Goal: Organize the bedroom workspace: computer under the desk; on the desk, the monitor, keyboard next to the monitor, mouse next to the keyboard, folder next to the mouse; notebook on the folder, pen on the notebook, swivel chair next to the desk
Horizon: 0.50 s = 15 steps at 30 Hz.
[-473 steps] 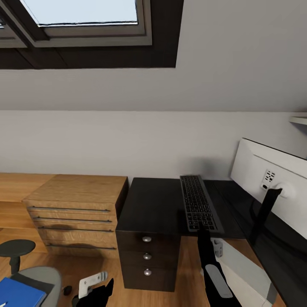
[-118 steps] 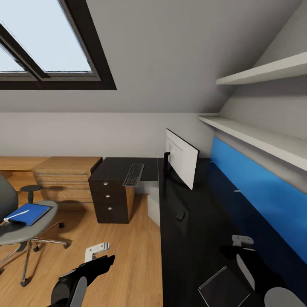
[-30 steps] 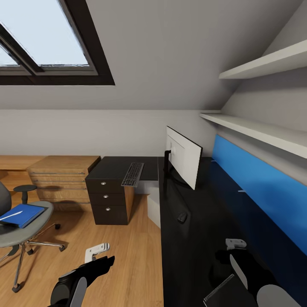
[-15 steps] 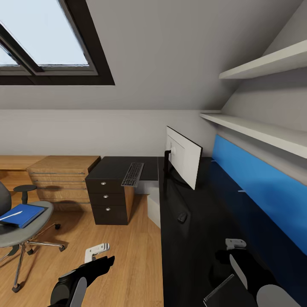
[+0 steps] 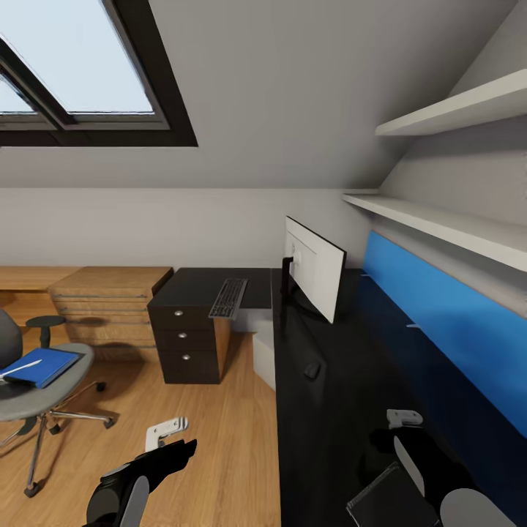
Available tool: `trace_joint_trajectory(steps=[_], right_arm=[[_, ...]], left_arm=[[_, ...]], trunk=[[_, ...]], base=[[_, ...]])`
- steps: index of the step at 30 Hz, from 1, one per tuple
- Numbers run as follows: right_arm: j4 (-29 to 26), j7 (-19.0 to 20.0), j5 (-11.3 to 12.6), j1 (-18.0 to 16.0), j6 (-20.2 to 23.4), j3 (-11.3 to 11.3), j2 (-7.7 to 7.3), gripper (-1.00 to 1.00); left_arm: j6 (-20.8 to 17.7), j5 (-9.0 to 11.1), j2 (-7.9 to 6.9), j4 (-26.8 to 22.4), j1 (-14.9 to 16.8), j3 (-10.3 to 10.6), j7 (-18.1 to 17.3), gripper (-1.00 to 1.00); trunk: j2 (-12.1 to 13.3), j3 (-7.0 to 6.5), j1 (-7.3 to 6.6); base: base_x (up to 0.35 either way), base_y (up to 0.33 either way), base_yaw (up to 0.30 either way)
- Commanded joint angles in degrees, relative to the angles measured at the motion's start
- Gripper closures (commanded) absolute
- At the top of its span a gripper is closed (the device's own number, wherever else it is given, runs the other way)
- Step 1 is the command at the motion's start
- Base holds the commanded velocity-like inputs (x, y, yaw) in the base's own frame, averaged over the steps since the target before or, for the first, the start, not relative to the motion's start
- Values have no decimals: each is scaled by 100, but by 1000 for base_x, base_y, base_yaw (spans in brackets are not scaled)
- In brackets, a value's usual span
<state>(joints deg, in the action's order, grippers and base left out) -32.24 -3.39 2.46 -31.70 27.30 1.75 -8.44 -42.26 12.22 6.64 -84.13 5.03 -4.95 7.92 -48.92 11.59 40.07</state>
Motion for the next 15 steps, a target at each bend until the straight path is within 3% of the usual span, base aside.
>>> trace_joint_trajectory(steps=[1, 15], right_arm=[[-10, -22, 27, -2, 29, 1, 0, -100], [-9, -22, 26, -2, 29, 1, 0, -100]], left_arm=[[-26, 61, 4, -7, 5, -6, 43, -100], [-28, 60, 4, -7, 5, -6, 43, -100]], trunk=[[-7, 9, -1], [-7, 9, -1]], base=[[-136, 0, 0], [-76, 0, 0]])
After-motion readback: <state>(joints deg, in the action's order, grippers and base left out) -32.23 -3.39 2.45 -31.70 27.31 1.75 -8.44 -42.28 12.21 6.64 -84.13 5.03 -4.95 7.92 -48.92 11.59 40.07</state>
